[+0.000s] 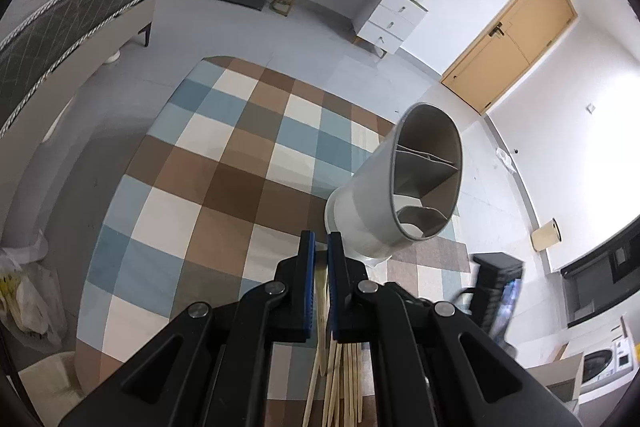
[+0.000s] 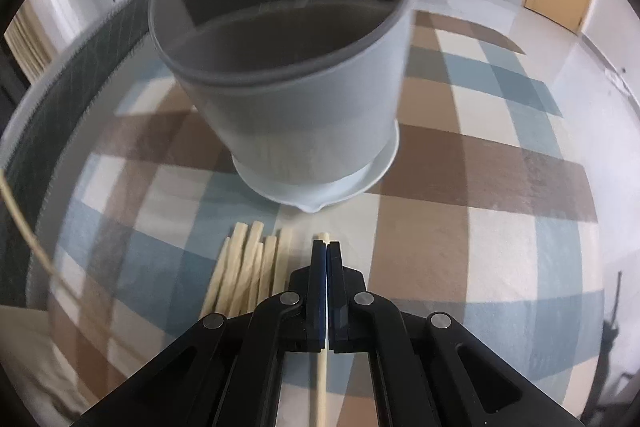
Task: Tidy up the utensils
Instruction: 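Lower the right gripper to the chopsticks and close on one chopstick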
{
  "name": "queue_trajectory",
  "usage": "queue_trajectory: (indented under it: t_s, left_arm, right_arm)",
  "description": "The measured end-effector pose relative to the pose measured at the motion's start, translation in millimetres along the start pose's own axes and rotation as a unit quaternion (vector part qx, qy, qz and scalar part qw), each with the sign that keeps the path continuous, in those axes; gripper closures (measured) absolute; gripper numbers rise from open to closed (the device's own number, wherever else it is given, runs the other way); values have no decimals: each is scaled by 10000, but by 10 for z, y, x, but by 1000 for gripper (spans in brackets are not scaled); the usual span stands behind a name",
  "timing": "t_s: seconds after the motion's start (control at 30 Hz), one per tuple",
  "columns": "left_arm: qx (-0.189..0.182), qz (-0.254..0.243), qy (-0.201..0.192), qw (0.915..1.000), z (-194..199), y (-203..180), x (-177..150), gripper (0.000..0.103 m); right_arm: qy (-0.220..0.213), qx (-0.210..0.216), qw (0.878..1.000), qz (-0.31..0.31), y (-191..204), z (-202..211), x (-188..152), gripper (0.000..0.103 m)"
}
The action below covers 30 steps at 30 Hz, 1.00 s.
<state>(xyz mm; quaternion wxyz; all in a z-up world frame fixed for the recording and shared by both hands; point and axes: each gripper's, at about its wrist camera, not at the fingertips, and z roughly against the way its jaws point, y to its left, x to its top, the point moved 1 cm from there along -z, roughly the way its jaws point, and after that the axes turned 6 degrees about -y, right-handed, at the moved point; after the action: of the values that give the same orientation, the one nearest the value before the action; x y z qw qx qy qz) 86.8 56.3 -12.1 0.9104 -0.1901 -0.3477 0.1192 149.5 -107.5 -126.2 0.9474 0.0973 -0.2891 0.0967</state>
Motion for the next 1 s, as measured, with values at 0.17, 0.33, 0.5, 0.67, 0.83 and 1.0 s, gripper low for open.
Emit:
queue_trajectory:
  t_s: [0.17, 0.33, 0.5, 0.67, 0.83, 1.0]
  left_arm:
    - [48, -250, -5, 9997, 41, -151, -68, 101]
    - [110, -304, 57, 9995, 135, -233, -154, 101]
    - [133, -294, 8, 9995, 180, -195, -177, 101]
    - [94, -229, 54, 9997, 125, -115, -159, 101]
    - [41, -105, 217, 9997, 26, -59, -121, 101]
    - [62, -165, 157, 9997, 7, -80, -85, 101]
  right_arm:
    - [-617, 324, 9967, -424, -187, 484, -36, 103]
    - [-504, 373, 9976, -284, -106, 535, 11, 100]
    - [-80, 353, 9992, 176, 73, 250, 48, 75]
    - [304, 8, 9978, 596, 141, -53, 39, 71]
    - [284, -326, 9928, 1119, 244, -244, 8, 73]
    - [72, -335, 9890, 1441, 386, -287, 23, 95]
